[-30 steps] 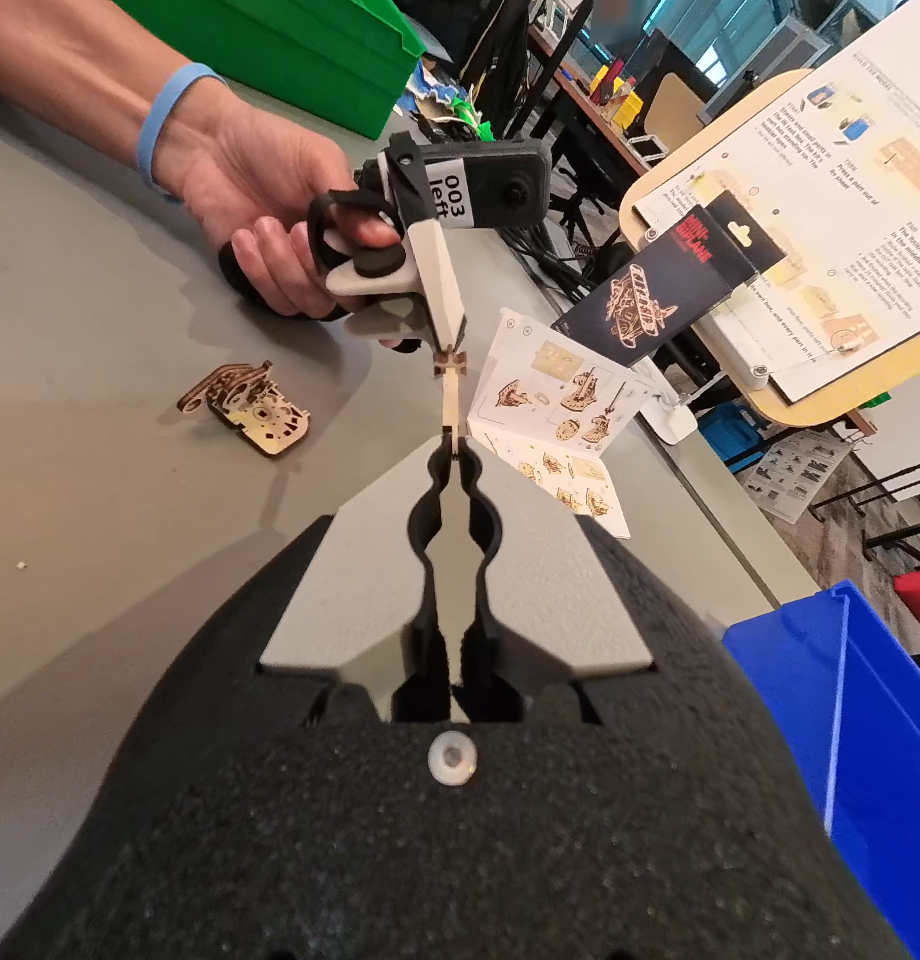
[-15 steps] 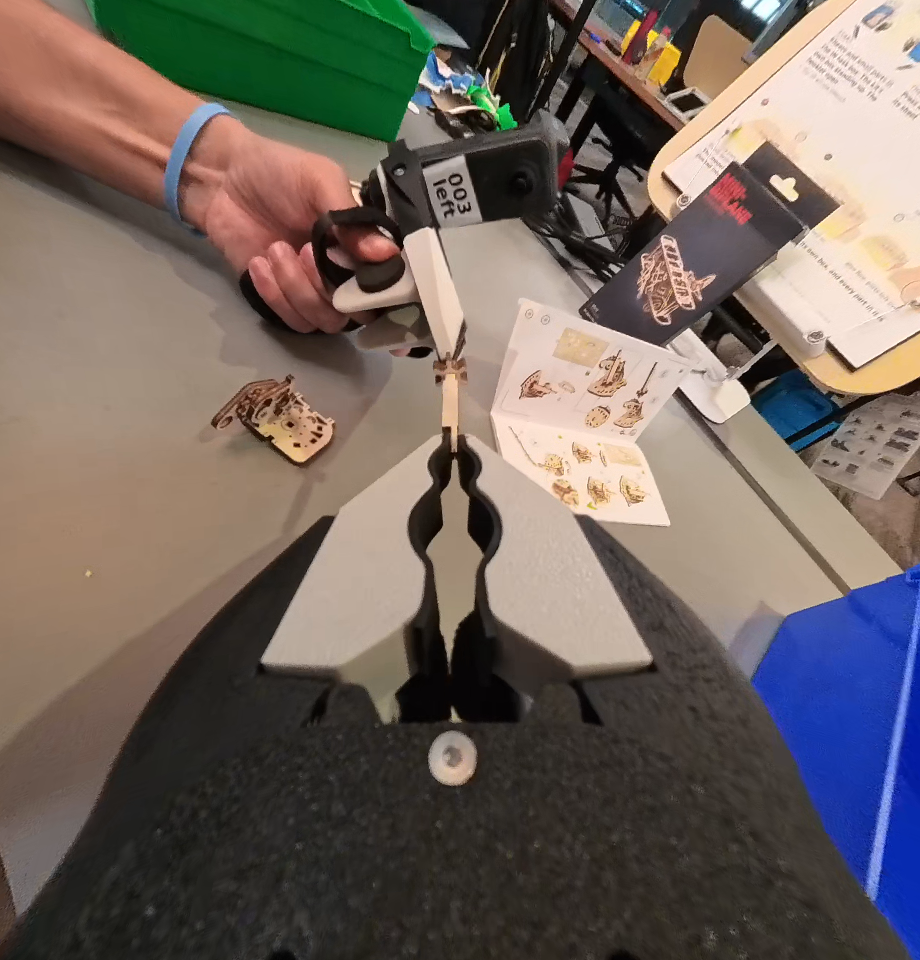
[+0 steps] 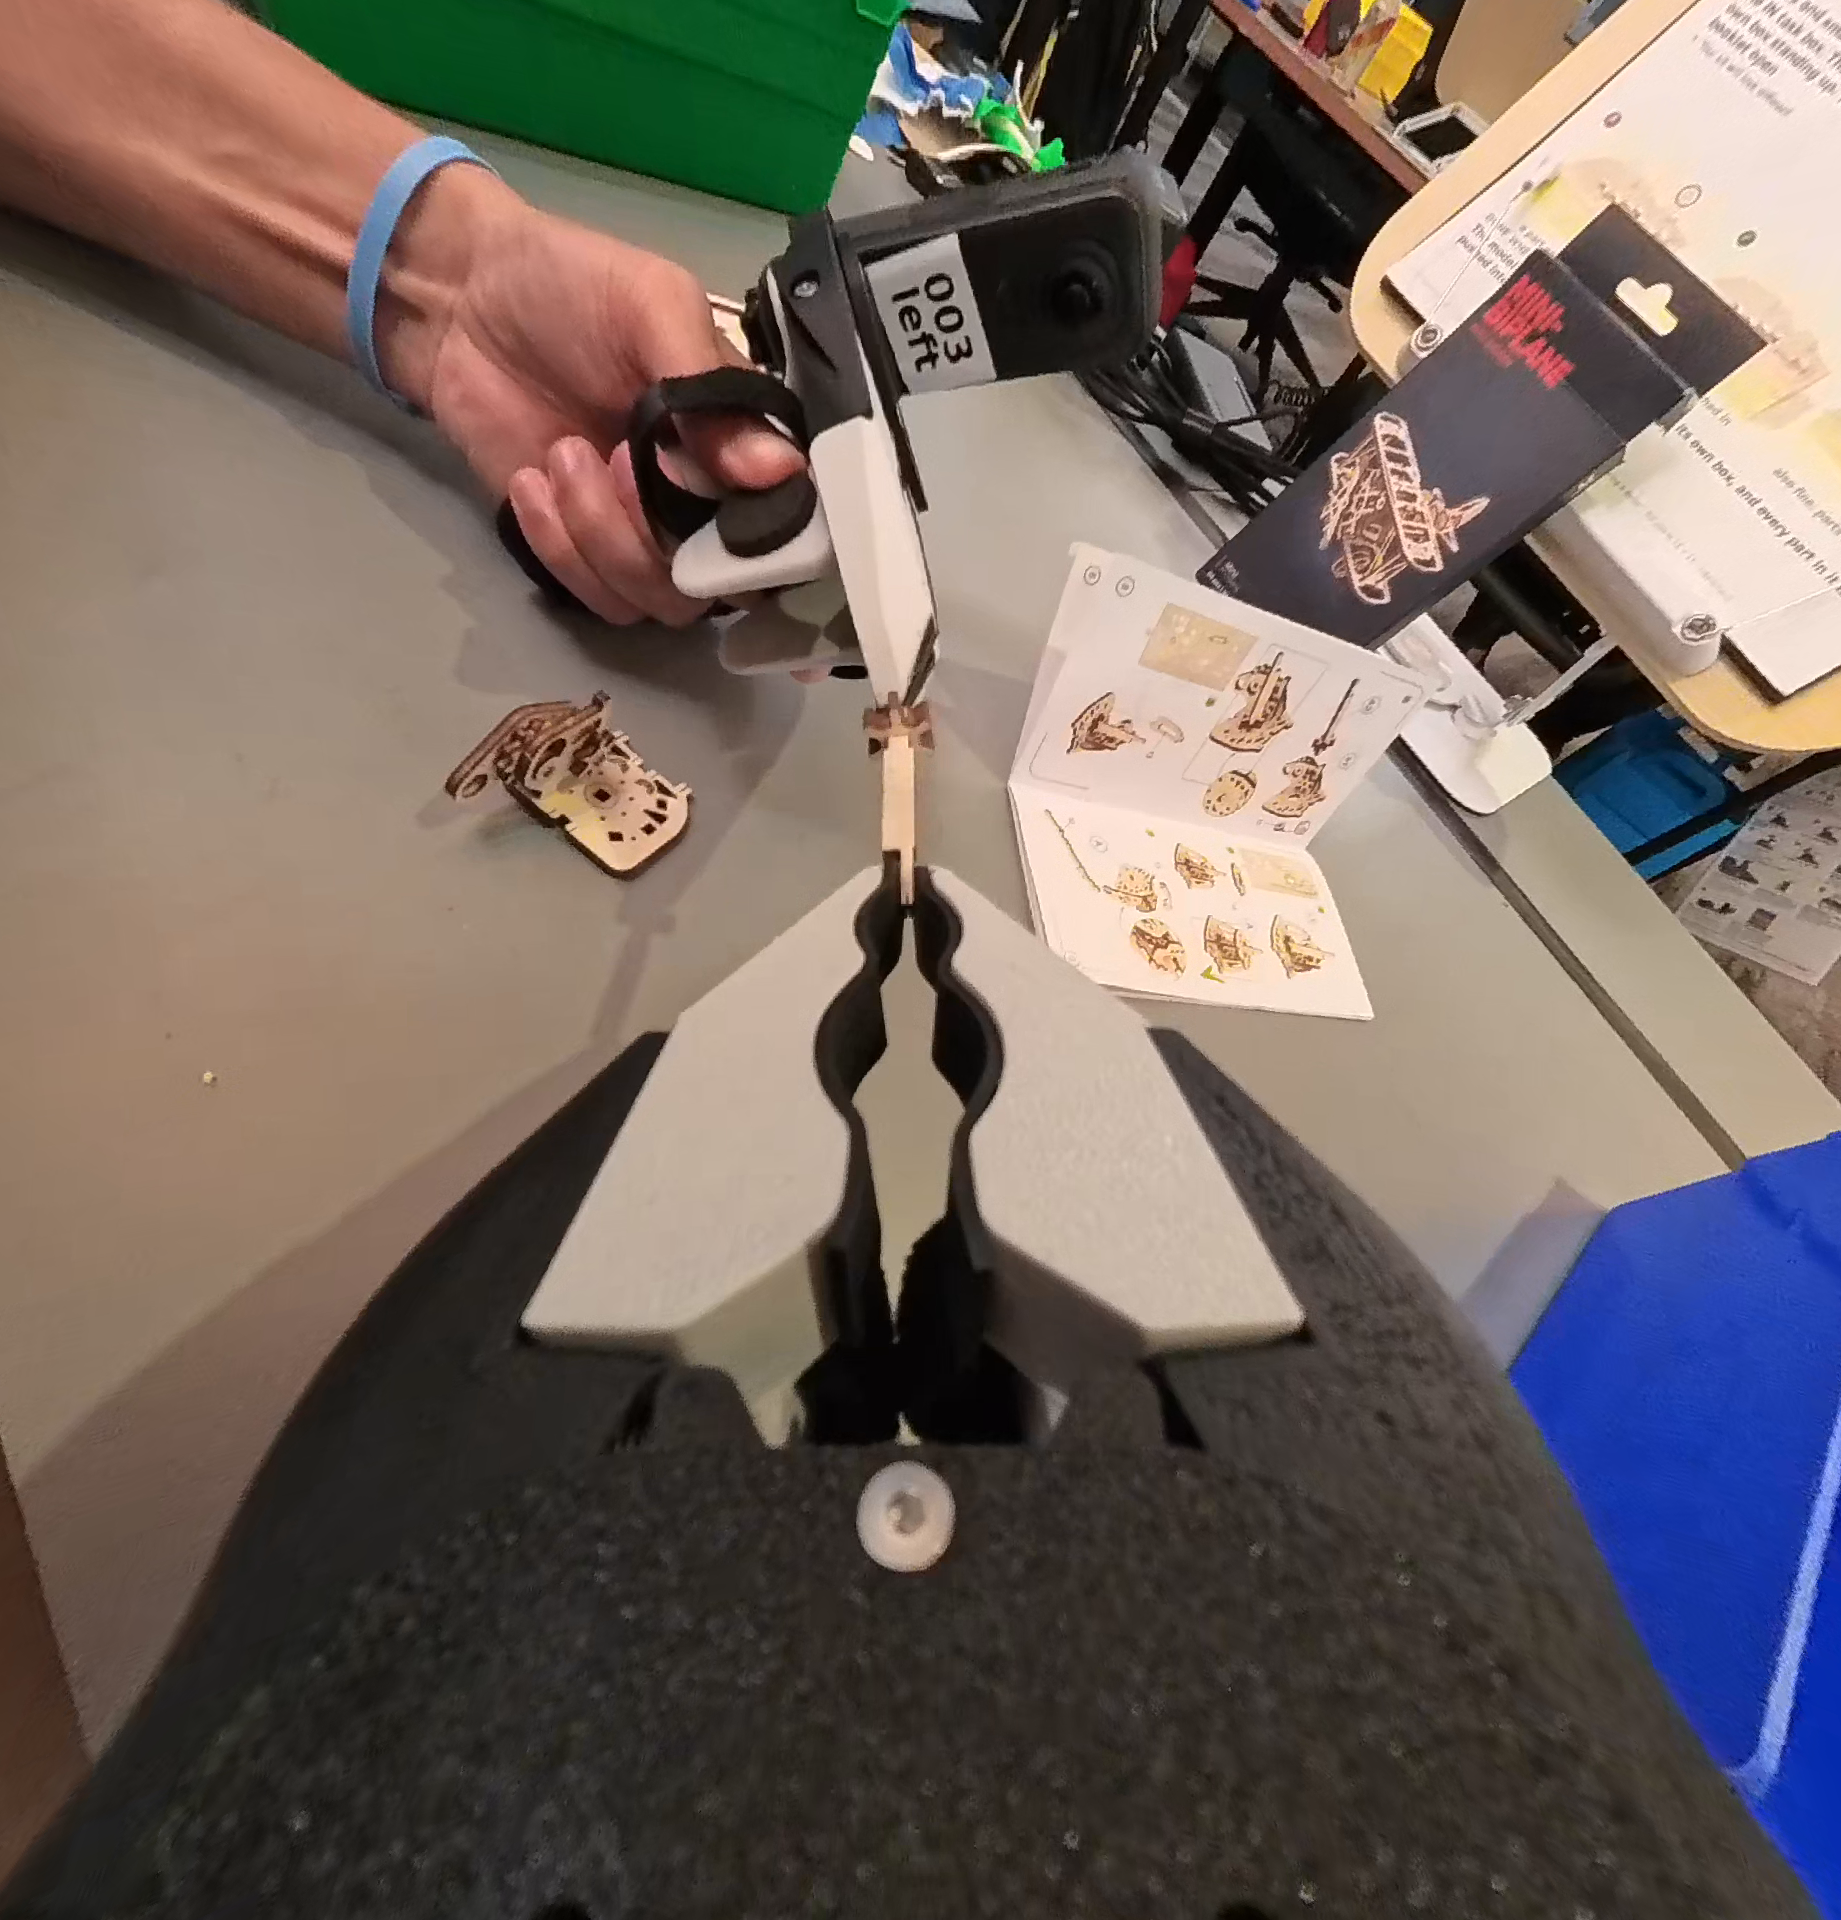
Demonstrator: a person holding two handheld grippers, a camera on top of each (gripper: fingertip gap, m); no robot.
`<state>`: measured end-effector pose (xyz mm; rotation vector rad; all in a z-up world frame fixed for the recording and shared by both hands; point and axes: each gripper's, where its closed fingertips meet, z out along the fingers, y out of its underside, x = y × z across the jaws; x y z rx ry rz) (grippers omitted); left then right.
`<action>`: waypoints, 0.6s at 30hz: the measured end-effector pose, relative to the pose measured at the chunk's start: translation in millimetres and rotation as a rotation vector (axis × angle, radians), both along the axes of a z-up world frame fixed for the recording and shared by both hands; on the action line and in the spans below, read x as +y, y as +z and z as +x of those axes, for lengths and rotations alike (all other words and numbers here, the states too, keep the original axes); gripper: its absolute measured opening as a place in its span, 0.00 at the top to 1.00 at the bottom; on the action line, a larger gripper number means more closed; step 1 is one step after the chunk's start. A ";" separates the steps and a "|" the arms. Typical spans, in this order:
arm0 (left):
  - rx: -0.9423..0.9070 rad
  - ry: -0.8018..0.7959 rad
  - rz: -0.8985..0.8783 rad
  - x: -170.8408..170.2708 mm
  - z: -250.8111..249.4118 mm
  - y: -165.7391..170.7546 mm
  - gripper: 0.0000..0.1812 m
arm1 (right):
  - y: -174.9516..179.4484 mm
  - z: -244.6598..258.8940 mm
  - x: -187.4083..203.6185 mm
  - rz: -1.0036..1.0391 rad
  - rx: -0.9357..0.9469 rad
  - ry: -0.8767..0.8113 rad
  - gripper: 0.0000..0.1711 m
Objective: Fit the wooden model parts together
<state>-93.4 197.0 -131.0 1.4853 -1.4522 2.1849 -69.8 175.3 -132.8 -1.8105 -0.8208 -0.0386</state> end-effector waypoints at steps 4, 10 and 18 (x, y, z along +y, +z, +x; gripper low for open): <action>0.002 0.007 0.018 -0.6 0.8 -1.6 1.00 | -1.4 0.4 -0.9 -0.015 0.002 -0.001 0.99; -0.044 0.045 0.067 1.9 7.5 1.0 0.98 | 5.6 2.6 -2.3 -0.069 0.096 -0.025 0.99; -0.099 0.163 0.156 23.8 -2.6 8.8 0.77 | 12.4 18.0 0.3 -0.085 0.279 -0.042 0.99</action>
